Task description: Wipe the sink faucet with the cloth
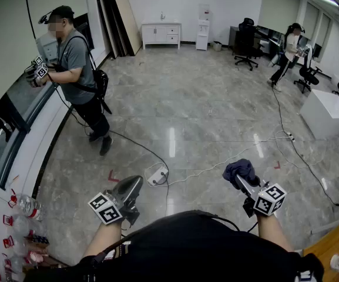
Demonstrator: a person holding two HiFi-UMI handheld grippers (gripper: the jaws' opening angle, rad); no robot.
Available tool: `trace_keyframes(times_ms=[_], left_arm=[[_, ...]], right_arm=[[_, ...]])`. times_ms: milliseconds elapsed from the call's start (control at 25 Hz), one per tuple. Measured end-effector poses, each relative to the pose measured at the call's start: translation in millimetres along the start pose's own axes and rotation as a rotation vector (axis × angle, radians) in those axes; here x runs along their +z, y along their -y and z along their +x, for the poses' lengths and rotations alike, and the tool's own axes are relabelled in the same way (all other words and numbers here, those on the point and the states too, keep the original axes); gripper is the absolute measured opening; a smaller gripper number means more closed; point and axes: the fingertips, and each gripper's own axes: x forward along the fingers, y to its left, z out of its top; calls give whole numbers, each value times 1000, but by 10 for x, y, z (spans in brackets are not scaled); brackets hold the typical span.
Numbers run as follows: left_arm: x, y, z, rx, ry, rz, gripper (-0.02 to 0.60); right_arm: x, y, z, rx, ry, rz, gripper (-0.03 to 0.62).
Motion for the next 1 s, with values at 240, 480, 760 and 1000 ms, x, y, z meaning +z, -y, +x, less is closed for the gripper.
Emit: trace_keyframes(times_ms=[240, 480, 760, 1000], left_arm=[[65, -38, -53, -6, 2, -3, -2], [60, -117, -139, -14, -3, -6, -2], [120, -280, -309, -18, -4, -14, -2], [226, -481, -425, -25, -1, -22, -2]], right_arm=[[49, -69, 85, 2, -6, -7, 83], [-8, -169, 183, 6, -19, -7, 83], [-58, -299, 363, 42, -15, 97, 86], [-124, -354, 552, 25, -37, 122, 86]])
